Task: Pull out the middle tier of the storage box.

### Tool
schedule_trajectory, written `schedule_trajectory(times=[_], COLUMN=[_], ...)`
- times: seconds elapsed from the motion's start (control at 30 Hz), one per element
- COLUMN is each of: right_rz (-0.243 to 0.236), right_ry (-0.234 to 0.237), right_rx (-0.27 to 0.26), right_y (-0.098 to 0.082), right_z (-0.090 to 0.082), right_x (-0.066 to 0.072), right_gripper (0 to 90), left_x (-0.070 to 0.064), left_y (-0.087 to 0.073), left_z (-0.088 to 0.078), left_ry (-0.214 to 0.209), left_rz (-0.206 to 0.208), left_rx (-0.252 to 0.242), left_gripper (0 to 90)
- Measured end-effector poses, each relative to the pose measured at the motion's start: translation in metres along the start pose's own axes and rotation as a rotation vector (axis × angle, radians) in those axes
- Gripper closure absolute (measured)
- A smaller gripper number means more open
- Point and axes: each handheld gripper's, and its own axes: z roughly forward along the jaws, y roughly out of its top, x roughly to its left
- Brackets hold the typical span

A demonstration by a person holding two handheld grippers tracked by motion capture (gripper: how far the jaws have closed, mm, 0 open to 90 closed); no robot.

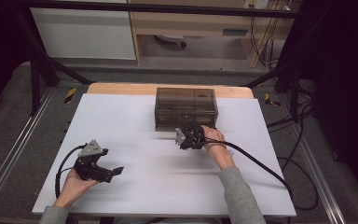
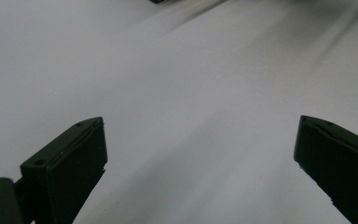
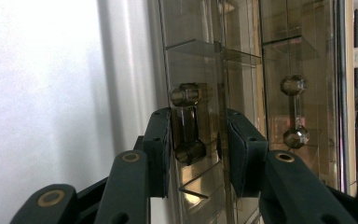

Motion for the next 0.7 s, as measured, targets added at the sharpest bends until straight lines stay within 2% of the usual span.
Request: schedule_trajectory(times=[0.7], right_rz=[-0.032], right_ry=[0.018], right_rx=[0.002], right_y=[0.0019], right_z=[-0.0079], right_x=[0.0041], right_gripper=[66.3], left_x=[-0.0004], left_y=[0.0002], left_z=[0.0], left_ry=[-0.001], left_rz=[0.001], left_rx=[0.0], left_gripper=[2.3])
